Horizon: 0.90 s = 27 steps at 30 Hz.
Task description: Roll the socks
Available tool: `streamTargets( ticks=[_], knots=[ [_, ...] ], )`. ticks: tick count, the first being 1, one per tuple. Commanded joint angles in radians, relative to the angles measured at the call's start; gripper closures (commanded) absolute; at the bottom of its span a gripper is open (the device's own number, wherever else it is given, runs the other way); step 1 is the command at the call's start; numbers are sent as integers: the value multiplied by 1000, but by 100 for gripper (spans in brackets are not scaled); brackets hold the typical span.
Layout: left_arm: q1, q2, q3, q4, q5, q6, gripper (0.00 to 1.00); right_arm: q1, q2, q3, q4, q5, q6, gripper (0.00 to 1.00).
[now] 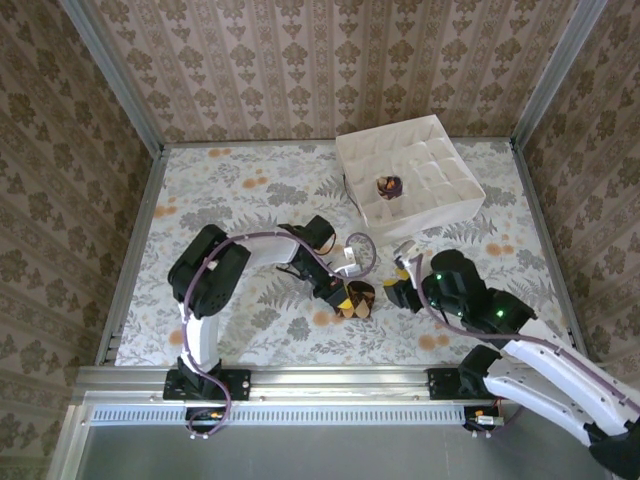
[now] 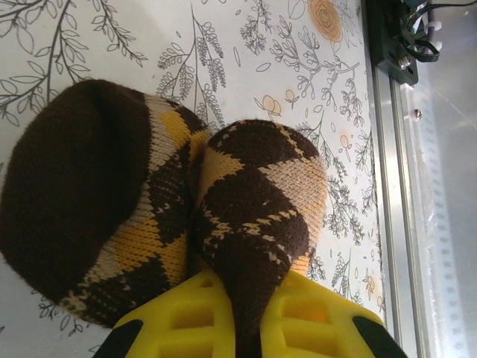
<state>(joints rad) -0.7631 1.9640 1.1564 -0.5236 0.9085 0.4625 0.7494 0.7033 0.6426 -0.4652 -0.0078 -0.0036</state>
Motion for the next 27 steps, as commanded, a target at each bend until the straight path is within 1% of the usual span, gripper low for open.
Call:
streamTargets(
  ticks=[1,4,6,8,12,18,23,26,27],
  knots=[
    [-4,91,23,-117,-102,-2,100,153,68,31,-46,212,-127,57],
    [2,116,53,-152,-99,-18,100,314,159,32,-42,374,-206,57],
    [5,124,63,-160,-95,-26,100,378,203,10,-4,453,-246,55],
    [11,133,69,-165,-87,-31,100,403,252,-7,33,486,-280,52],
    [18,149,84,-188,-78,-42,100,421,389,-6,99,542,-369,46],
    [27,180,124,-238,-59,-41,100,419,569,0,192,561,-502,39],
    [34,192,131,-245,-42,-41,100,391,650,-8,235,535,-543,35],
    [35,191,132,-248,-36,-36,100,367,681,-14,255,508,-560,29],
    [35,192,133,-250,-35,-36,100,359,682,-14,257,497,-564,26]
  ],
)
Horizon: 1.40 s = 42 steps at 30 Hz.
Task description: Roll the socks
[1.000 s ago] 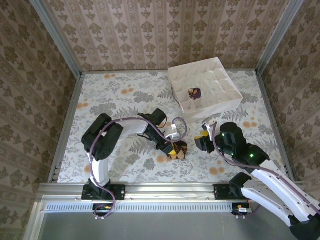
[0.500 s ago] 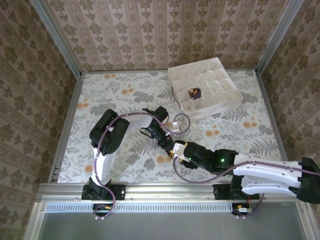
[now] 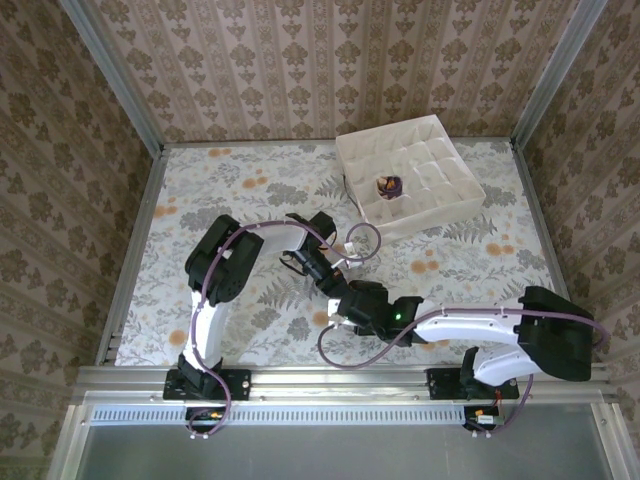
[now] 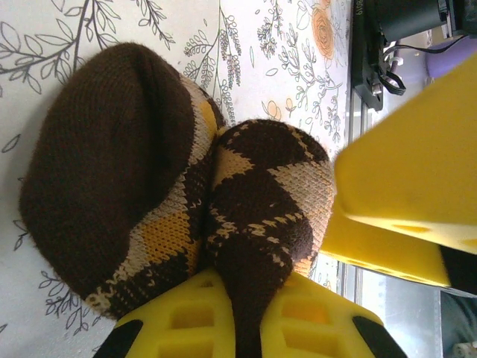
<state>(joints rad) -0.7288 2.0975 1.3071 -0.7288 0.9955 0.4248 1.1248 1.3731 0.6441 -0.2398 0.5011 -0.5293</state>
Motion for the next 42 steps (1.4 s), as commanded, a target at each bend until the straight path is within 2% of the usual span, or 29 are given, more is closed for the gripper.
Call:
streamTargets(
  ticks=[1,7,10,13,17,21,24,29,32,38,42],
  knots=[
    [2,59,-19,-45,-120,3,100,-24,47,-14,35,-22,-41,24],
    [4,67,-8,-57,-112,10,100,-54,117,3,44,-74,-56,23],
    [4,67,-6,-59,-110,8,100,-62,169,13,51,-70,-54,27],
    [6,61,-10,-55,-110,8,100,-68,218,31,44,-47,-41,43],
    [13,39,-40,-22,-113,0,100,-73,245,42,32,-24,-30,83],
    [24,-5,-86,41,-115,-6,94,-91,229,48,-2,-47,-22,100],
    [32,-31,-108,70,-125,-10,90,-120,210,68,-50,-110,-11,100],
    [45,-84,-163,141,-139,-1,81,-194,187,125,-183,-343,-1,100],
    [54,-131,-210,210,-145,-4,77,-233,203,167,-266,-435,10,100],
    [81,-255,-318,375,-179,-3,68,-313,248,231,-383,-596,18,100],
    [109,-366,-426,549,-225,-27,62,-353,281,263,-425,-667,18,100]
  ],
)
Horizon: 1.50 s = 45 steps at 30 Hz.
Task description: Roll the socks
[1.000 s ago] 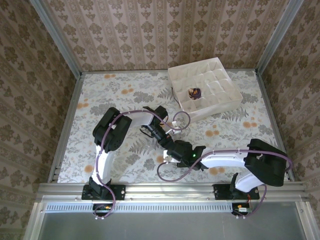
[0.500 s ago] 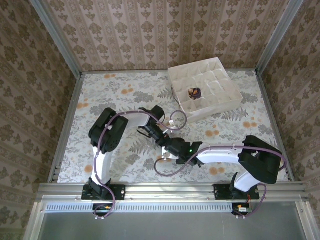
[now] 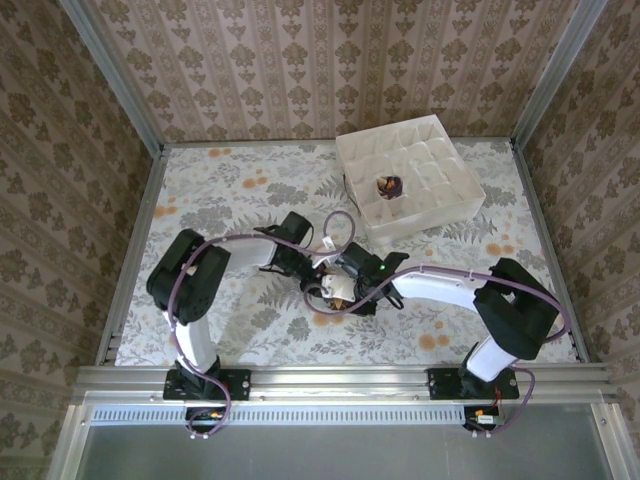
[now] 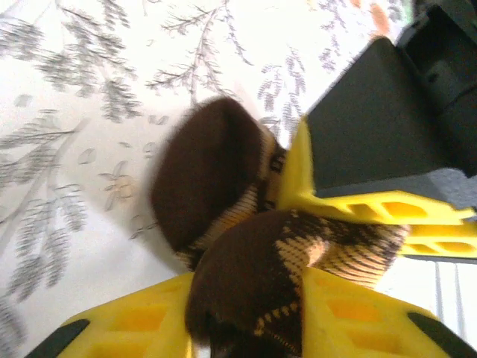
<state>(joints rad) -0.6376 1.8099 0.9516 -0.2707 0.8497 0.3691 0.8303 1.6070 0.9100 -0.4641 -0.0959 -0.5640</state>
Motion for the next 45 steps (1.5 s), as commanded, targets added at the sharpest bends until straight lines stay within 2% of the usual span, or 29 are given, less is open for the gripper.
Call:
streamTargets(
  ticks=[1,7,11,14,16,21,26,39,45],
  knots=[
    [28,-114,-112,154,-90,20,60,-72,57,5,-214,-94,54,100],
    [66,-314,-360,518,-171,-3,55,-124,120,54,-282,-197,57,100],
    [67,-421,-520,735,-197,39,52,-152,171,90,-326,-258,56,100],
    [37,-485,-615,851,-200,100,49,-170,203,122,-365,-290,51,100],
    [-12,-517,-660,900,-272,150,44,-180,216,138,-384,-305,46,100],
    [-107,-532,-660,875,-328,234,35,-205,233,159,-414,-353,35,100],
    [-194,-485,-578,761,-356,327,32,-212,256,183,-449,-366,27,100],
    [-215,-266,-429,661,-259,386,30,-218,274,208,-479,-406,26,100],
    [-232,-267,-477,770,-308,363,31,-239,296,216,-490,-431,36,100]
  ],
)
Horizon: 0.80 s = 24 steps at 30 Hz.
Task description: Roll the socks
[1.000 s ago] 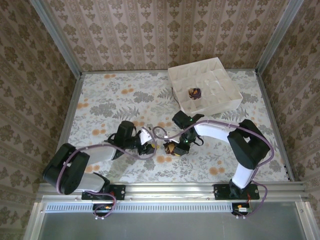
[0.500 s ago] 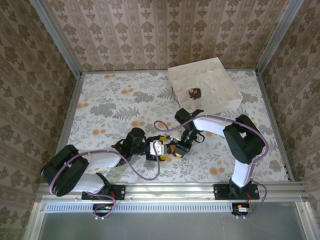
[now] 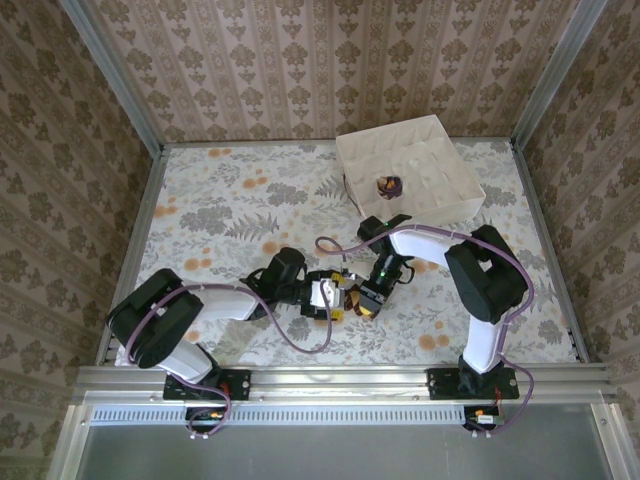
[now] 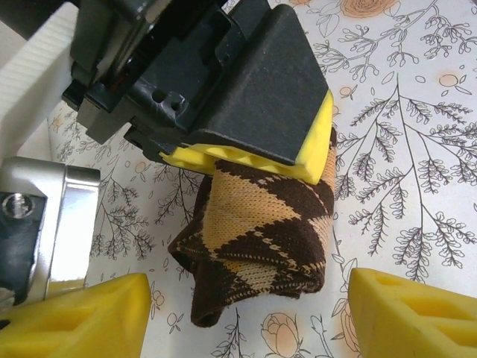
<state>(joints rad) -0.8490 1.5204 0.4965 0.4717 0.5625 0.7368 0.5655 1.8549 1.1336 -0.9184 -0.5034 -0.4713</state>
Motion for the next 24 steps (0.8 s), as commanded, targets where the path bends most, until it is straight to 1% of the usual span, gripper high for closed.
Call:
streamTargets(
  ticks=[1,4,12,17,21,24],
  knots=[
    [-20,13,-36,50,-33,-11,31,20,55,-5,-41,-28,-53,100],
    [-21,-22,-81,103,-66,-26,31,12,70,-2,-49,-29,-49,100],
    [-39,-95,-133,97,-123,-7,31,0,67,11,-43,-78,-43,100],
    [-84,-76,-106,87,-149,23,30,-4,72,21,-51,-121,-40,100],
    [-99,-35,-84,93,-156,33,30,-10,78,26,-58,-145,-36,100],
    [-108,-3,-69,102,-159,42,30,-21,82,34,-66,-186,-36,100]
  ],
)
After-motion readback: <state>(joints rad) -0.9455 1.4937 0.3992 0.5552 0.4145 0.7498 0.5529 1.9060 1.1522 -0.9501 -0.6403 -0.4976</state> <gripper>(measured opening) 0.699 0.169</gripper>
